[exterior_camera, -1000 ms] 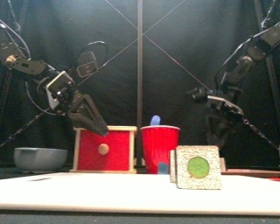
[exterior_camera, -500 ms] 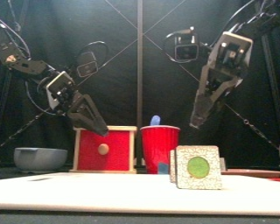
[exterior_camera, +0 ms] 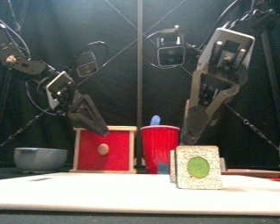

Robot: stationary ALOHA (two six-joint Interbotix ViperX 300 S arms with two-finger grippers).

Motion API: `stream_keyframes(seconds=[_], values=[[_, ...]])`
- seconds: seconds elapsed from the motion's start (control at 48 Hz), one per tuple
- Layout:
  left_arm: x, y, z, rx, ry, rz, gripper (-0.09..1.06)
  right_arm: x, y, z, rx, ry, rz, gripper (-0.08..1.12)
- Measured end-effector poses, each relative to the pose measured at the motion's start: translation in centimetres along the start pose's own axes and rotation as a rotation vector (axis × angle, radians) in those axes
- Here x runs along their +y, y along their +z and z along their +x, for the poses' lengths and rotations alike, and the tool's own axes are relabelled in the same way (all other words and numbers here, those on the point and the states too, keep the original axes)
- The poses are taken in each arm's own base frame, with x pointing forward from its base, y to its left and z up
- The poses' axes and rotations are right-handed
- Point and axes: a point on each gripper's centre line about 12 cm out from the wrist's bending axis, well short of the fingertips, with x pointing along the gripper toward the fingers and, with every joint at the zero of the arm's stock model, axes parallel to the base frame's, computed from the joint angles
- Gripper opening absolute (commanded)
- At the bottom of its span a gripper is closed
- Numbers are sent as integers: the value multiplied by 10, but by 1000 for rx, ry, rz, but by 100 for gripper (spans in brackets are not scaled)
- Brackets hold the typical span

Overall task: Place sushi on board then cut the sushi with the knife then place the pieces on the plate
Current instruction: Place the 4 sushi pieces on the plate

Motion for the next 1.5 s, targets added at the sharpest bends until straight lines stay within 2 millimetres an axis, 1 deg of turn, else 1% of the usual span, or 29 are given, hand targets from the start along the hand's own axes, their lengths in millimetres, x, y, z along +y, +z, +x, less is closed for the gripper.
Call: stream_keyframes(seconds=[0.208,0.271,0.333,0.396,0.458,0.521,0.604,0.688,0.771,0.875,0.896,0.917,1.021,1.208,1.271,1.354,1.438,1.5], values=[[0,0,0,0,0,0,68,-1,-4,15,31,-12,1,79],[0,0,0,0,-1,1,68,-1,-4,20,38,-16,1,75],[0,0,0,-2,0,0,68,-2,-5,23,44,-18,-1,68],[0,0,0,0,-1,1,68,0,-4,23,42,-16,-2,60],[0,0,0,0,0,0,68,-1,-3,23,42,-16,4,55],[0,0,0,0,0,0,68,-2,-4,23,43,-17,8,54],[0,0,0,0,-1,1,68,-7,-4,18,41,-23,21,55],[0,0,0,0,0,0,68,-20,-3,4,24,-36,55,55],[0,0,0,0,0,0,68,-39,0,-22,-10,-58,105,55],[-1,0,0,0,-2,2,68,-70,-2,-58,-42,-108,178,55],[0,0,0,0,-1,1,68,-75,-4,-63,-43,-119,190,55],[0,0,0,0,0,0,68,-85,-7,-70,-44,-137,216,55],[0,-1,0,2,0,0,68,-117,-19,-100,-53,-212,292,55],[0,0,0,0,-1,1,68,-174,-48,-145,-75,-380,423,56],[0,0,0,0,0,-2,68,-187,-54,-155,-89,-419,460,56],[0,-1,0,2,-1,1,68,-199,-61,-161,-94,-457,495,56],[0,-1,0,2,-1,-1,68,-206,-68,-159,-80,-474,519,56],[0,0,0,0,-1,1,68,-207,-73,-153,-58,-474,529,57]])
